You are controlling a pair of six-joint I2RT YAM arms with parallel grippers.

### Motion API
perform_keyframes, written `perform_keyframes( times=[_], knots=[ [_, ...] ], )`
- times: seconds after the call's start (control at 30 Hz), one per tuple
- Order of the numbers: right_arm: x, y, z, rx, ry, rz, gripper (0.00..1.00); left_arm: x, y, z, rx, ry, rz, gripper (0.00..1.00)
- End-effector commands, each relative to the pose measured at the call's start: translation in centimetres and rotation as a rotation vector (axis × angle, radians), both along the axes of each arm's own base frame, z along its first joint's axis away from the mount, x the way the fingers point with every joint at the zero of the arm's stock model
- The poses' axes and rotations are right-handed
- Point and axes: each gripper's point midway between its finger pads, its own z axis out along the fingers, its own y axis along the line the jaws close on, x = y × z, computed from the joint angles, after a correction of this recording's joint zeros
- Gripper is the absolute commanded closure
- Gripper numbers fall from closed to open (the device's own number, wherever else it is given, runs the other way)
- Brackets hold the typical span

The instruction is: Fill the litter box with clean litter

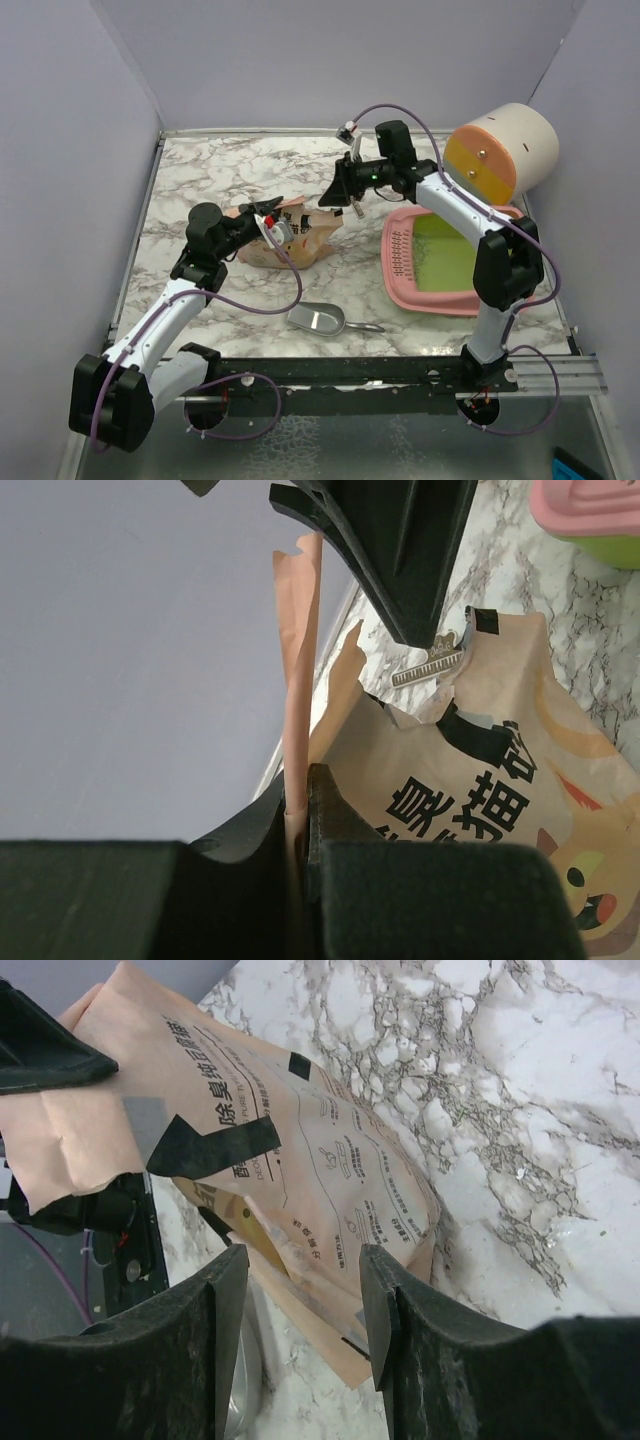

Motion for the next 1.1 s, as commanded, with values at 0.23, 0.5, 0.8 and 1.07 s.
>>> perform_keyframes(
  times=[0.23,0.5,0.8,1.07],
  knots=[
    [-0.1,1.2,-1.3,0.013,0.021,0.125,0.51,-1.9,-0.6,12.8,-0.149,-0.389,-0.061,1.00],
    [-1.8,3.1,-3.0,-0.019,0.040,0.235,0.51,-1.9,-0.6,12.9,-0.161,-0.379,-0.062,1.00],
    [-3.4,2.9,-3.5,-0.063,0.018,0.293,0.58,-1.7,-0.9,13.0,-0.164,-0.370,-0.075,1.00],
    [-3.8,1.9,-3.5,-0.123,-0.004,0.261,0.98,-1.6,-1.0,12.9,-0.165,-0.364,-0.078,1.00]
  ],
)
